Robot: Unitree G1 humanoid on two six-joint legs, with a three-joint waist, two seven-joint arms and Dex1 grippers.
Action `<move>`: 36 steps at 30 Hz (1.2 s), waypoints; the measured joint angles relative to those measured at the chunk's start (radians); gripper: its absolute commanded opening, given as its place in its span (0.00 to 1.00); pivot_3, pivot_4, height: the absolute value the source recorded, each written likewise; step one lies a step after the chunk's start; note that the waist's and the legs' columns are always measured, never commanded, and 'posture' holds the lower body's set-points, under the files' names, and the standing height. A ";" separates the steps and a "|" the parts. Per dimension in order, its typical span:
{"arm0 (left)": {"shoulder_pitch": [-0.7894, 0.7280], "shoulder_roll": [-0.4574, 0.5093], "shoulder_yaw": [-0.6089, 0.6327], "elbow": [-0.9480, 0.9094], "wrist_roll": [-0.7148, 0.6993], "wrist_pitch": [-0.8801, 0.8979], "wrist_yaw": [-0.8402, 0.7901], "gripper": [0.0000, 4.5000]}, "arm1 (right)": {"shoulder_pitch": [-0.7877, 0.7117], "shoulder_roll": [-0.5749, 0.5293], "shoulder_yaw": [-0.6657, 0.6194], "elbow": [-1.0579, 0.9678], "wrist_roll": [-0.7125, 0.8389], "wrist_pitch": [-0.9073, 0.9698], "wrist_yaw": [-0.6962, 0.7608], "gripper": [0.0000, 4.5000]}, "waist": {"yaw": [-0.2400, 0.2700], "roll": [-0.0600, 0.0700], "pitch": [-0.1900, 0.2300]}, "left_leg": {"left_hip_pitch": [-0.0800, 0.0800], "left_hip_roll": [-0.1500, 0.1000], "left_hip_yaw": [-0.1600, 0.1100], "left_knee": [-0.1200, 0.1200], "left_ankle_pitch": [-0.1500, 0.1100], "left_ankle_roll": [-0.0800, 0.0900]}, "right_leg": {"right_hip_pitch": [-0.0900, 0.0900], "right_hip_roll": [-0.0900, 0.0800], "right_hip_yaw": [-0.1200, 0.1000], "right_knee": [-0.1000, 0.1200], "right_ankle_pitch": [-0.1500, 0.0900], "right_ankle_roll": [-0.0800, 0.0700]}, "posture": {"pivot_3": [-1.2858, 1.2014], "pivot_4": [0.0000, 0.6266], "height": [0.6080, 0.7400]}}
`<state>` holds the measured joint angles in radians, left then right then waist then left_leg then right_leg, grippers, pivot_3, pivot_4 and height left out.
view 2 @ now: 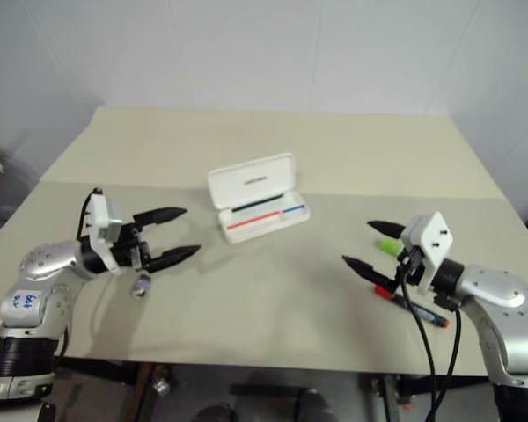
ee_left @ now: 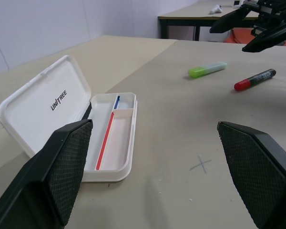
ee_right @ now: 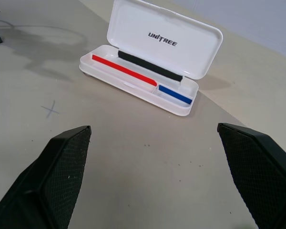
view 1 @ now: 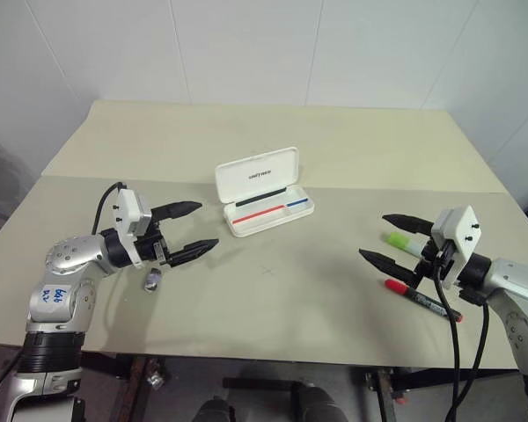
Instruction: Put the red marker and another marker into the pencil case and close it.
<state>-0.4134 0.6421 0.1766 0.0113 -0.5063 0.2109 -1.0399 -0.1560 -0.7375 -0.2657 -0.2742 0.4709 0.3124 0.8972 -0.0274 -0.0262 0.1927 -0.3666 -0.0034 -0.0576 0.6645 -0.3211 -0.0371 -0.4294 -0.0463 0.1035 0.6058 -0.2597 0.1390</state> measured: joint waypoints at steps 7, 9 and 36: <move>-0.030 0.007 0.000 0.041 0.006 -0.014 -0.033 0.99 | 0.002 0.011 0.033 -0.015 0.000 -0.004 -0.008 1.00 | -0.001 0.000 0.000 | 0.001 0.000 0.000 0.000 0.000 0.000 | 0.000 0.000 0.000 0.001 0.000 0.000 | 0.52 0.24 1.00; -0.054 0.007 -0.002 0.066 0.016 -0.020 -0.041 0.99 | -0.027 0.013 0.052 -0.030 0.004 0.007 -0.013 1.00 | -0.002 0.000 0.000 | 0.001 0.000 0.000 0.001 0.000 0.000 | 0.000 0.000 0.000 0.002 0.000 0.000 | 0.52 0.24 1.00; -0.425 -0.196 -0.280 0.604 0.401 -0.236 0.068 0.41 | -0.202 0.109 0.191 -0.009 0.002 0.000 -0.002 1.00 | 0.005 0.000 0.000 | -0.002 -0.001 -0.001 0.002 0.000 0.000 | -0.001 0.000 -0.002 0.004 0.000 0.000 | 0.52 0.24 1.00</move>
<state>-0.8382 0.4462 -0.1033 0.6150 -0.1053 -0.0254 -0.9715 -0.3584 -0.6287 -0.0743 -0.2837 0.4733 0.3128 0.8952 -0.0227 -0.0262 0.1927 -0.3690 -0.0043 -0.0582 0.6661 -0.3211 -0.0369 -0.4305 -0.0461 0.1019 0.6100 -0.2595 0.1393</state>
